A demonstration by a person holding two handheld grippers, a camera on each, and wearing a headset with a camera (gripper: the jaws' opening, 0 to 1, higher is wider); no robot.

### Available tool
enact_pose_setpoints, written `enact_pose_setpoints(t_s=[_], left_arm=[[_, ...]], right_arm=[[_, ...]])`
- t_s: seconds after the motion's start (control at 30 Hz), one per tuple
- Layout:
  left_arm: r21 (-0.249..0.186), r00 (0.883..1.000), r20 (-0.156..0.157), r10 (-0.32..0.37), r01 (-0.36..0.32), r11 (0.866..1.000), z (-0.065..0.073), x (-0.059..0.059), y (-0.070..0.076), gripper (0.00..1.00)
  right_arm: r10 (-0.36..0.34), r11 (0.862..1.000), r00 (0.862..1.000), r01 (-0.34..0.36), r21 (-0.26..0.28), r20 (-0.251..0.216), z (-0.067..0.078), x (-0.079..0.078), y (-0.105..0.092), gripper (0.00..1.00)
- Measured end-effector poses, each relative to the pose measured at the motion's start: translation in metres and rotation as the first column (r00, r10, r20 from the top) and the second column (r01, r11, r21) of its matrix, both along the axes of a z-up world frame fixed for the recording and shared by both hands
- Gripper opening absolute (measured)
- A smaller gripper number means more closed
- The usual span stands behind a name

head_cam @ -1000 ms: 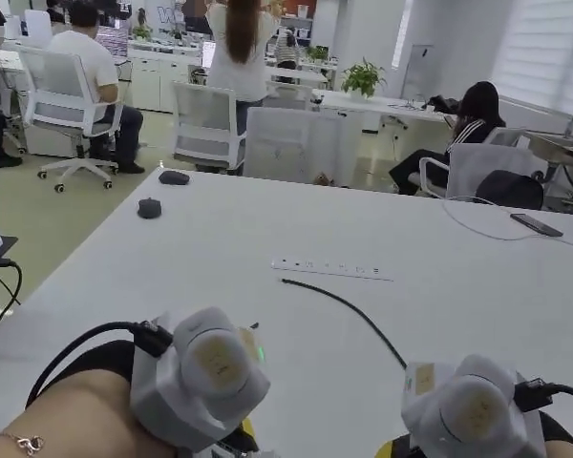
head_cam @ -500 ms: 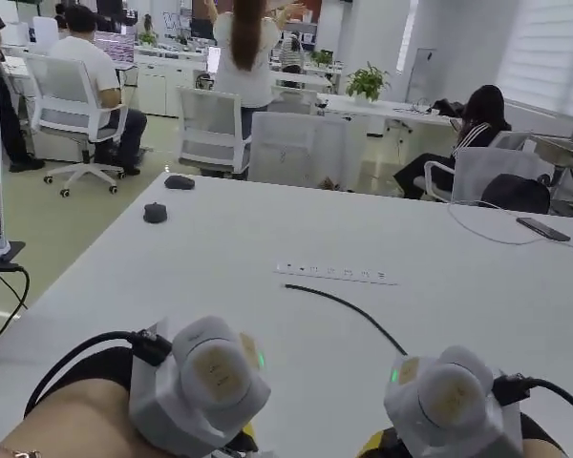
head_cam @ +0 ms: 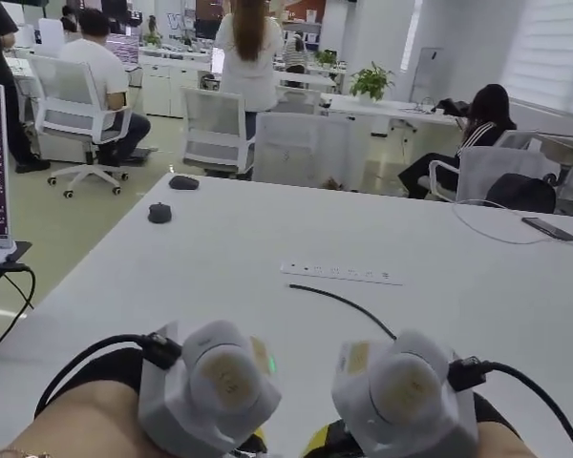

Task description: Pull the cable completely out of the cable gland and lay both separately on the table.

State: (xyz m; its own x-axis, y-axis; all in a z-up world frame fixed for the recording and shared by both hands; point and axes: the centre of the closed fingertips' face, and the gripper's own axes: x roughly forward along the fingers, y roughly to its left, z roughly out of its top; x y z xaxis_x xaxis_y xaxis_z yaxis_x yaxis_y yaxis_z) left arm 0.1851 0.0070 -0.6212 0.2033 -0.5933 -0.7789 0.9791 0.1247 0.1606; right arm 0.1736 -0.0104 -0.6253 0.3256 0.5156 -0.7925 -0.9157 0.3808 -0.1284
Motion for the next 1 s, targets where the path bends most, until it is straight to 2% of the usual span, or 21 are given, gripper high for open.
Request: enact_pose_setpoints(t_s=[0.23,0.3,0.33,0.53,0.57,0.63,0.67,0.7,0.77,0.83,0.93,1.0], left_arm=[[-0.019,1.0,-0.011,0.017,-0.017,1.0,0.0,0.001,-0.002,0.16],[0.001,1.0,0.005,0.017,-0.017,1.0,-0.002,0.004,0.001,0.16],[0.002,1.0,0.003,0.02,-0.02,1.0,-0.003,0.005,0.001,0.16],[-0.007,0.999,-0.007,0.033,-0.033,0.999,-0.002,0.007,0.002,0.16],[-0.007,0.999,-0.008,0.034,-0.034,0.999,-0.003,0.007,0.003,0.16],[-0.006,0.999,-0.01,0.035,-0.035,0.999,-0.003,0.007,0.002,0.16],[-0.006,0.999,-0.011,0.034,-0.034,0.999,-0.003,0.006,0.002,0.16],[-0.002,0.999,-0.007,0.032,-0.032,0.999,-0.004,0.006,0.002,0.16],[0.004,1.0,-0.003,0.025,-0.025,1.0,-0.005,0.006,0.002,0.16],[0.004,1.0,-0.003,0.026,-0.026,1.0,-0.005,0.006,0.001,0.16],[0.002,1.0,-0.003,0.019,-0.019,1.0,-0.005,0.003,-0.002,0.16],[0.002,1.0,-0.004,0.012,-0.012,1.0,-0.004,0.001,-0.004,0.16]], right_arm=[[-0.037,0.999,0.999,0.037,0.001,-0.028,-0.011,-0.002,-0.021,0.03],[-0.053,0.997,0.998,0.051,-0.058,-0.031,-0.02,-0.002,-0.033,0.03],[-0.056,0.995,0.998,0.053,-0.078,-0.034,-0.023,-0.003,-0.038,0.03],[-0.113,0.982,0.992,0.105,-0.155,-0.046,-0.038,-0.001,-0.069,0.03],[-0.127,0.977,0.99,0.114,-0.182,-0.059,-0.042,-0.002,-0.076,0.03],[-0.137,0.973,0.987,0.118,-0.197,-0.087,-0.047,-0.004,-0.08,0.04],[-0.147,0.974,0.985,0.128,-0.187,-0.093,-0.046,-0.004,-0.077,0.08],[-0.153,0.976,0.985,0.138,-0.171,-0.077,-0.044,-0.001,-0.073,0.15],[-0.13,0.984,0.989,0.119,-0.131,-0.074,-0.035,0.0,-0.058,0.24],[-0.1,0.993,0.992,0.096,-0.067,-0.07,-0.025,0.001,-0.036,0.21],[-0.033,0.999,0.998,0.034,0.008,-0.05,-0.013,0.0,-0.005,0.24],[-0.002,1.0,1.0,0.003,0.031,-0.027,-0.007,0.0,0.008,0.23]])
